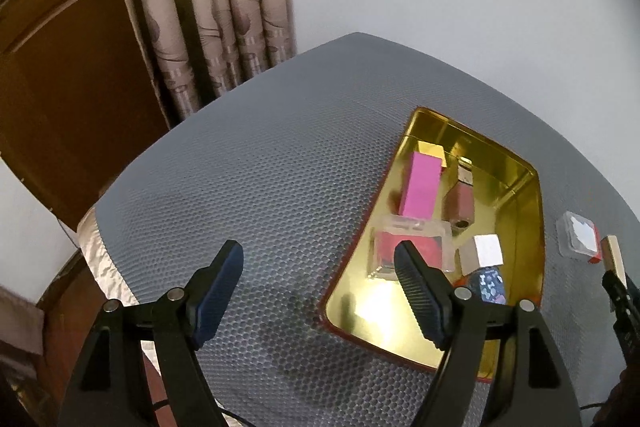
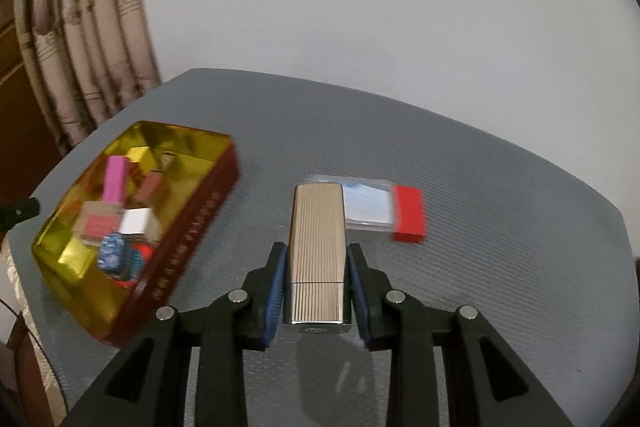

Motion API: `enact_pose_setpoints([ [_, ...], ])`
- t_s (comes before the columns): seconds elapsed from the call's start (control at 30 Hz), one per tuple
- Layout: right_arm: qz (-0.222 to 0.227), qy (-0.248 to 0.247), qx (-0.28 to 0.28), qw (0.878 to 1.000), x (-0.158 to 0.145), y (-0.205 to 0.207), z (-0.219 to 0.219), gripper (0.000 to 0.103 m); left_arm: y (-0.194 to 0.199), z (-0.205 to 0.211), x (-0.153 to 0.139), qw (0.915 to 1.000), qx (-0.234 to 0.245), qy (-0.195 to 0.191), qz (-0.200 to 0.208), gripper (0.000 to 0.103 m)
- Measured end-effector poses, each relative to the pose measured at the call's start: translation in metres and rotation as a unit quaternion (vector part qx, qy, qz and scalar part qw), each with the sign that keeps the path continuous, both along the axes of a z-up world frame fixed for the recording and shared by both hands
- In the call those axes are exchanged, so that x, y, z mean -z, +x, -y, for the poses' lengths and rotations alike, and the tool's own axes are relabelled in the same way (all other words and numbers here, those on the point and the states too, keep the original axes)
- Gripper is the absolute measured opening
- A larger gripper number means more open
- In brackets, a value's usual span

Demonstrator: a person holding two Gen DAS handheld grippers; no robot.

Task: Organize rigid objects
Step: 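Carry the gold lipstick case into the tin and open the right gripper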

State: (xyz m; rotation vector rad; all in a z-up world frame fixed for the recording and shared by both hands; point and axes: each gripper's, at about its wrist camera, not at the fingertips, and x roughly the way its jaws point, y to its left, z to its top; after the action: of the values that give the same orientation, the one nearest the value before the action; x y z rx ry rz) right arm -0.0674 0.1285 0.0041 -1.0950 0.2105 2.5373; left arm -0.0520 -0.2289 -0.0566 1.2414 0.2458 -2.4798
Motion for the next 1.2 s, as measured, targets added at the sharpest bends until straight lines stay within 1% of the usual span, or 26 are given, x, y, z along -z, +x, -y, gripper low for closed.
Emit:
enact_pose_setpoints([
  [0.27, 0.001, 0.001, -0.049, 0.999, -0.007, -0.036, 0.039, 0.030, 0.000, 0.011, 0.001, 0.9998, -0.016, 0.014, 0.003, 0.075],
  [0.43, 0.007, -0.001, -0.075, 0.997, 0.000, -0.067, 0.062, 0.030, 0.000, 0.017, 0.003, 0.9995, -0.026, 0.019, 0.006, 0.077],
  [0.53, 0.012, -0.001, -0.085, 0.996, 0.001, -0.077, 0.070, 0.030, 0.000, 0.021, 0.004, 0.9992, -0.034, 0.022, 0.008, 0.077],
  [0.67, 0.019, -0.002, -0.095, 0.995, 0.002, -0.089, 0.079, 0.030, -0.001, 0.026, 0.003, 0.9989, -0.042, 0.021, 0.007, 0.077],
  [0.87, 0.028, 0.002, -0.108, 0.994, 0.001, -0.109, 0.093, 0.030, -0.002, 0.035, 0.005, 0.9980, -0.055, 0.030, 0.009, 0.077],
  [1.2, 0.064, 0.004, -0.103, 0.993, 0.015, -0.140, 0.097, 0.030, -0.001, 0.046, 0.007, 0.9971, -0.061, 0.042, 0.014, 0.077],
])
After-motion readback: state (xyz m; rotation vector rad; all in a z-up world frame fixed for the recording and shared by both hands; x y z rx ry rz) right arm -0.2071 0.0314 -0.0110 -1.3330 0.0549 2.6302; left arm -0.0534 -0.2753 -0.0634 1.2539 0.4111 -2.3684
